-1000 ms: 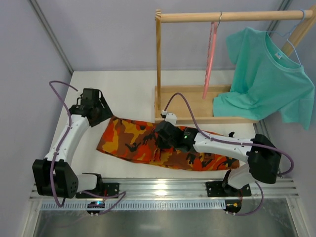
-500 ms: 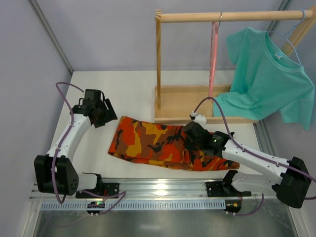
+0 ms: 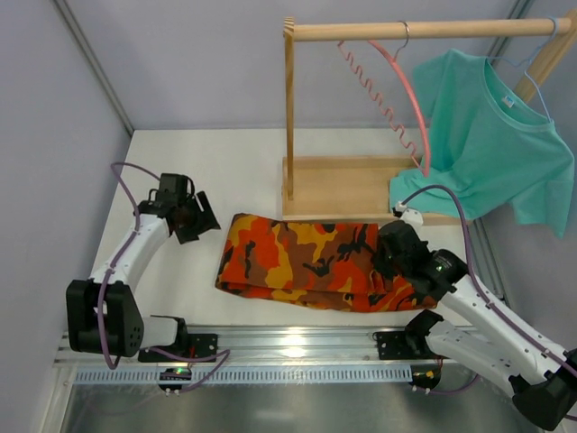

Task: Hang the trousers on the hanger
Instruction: Fold the trousers

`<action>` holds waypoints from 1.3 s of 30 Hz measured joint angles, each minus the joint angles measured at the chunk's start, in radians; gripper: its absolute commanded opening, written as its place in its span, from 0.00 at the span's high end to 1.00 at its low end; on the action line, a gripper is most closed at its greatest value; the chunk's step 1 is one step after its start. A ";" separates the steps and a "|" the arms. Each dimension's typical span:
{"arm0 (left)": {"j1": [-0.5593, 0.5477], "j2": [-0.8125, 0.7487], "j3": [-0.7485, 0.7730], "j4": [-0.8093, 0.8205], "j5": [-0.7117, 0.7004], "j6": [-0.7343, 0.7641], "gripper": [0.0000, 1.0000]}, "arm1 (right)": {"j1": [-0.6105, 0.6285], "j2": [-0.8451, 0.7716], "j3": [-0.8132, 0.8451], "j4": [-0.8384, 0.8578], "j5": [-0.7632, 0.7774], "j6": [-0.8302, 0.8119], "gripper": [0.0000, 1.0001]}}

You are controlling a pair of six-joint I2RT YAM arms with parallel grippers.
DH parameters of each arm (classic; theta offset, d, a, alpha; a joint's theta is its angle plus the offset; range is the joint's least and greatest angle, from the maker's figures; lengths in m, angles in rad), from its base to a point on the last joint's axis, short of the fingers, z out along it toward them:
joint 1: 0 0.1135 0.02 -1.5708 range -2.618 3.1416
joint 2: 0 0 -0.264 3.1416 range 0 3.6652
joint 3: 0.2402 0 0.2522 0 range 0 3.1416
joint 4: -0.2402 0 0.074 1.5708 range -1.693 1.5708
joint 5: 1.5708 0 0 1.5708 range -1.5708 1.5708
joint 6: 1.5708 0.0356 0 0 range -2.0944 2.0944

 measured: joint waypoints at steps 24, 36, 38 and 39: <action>-0.090 0.148 -0.173 0.245 0.169 -0.093 0.45 | -0.023 0.035 -0.007 -0.142 0.108 0.111 0.96; -0.072 0.264 0.006 0.071 -0.003 -0.065 1.00 | -0.023 0.172 -0.074 0.110 -0.029 0.031 0.96; -0.043 0.264 0.040 0.030 -0.077 -0.039 1.00 | -0.014 0.208 -0.092 0.172 -0.061 0.031 0.96; -0.029 0.264 0.049 0.016 -0.105 -0.028 1.00 | -0.003 0.228 -0.100 0.206 -0.079 0.035 0.96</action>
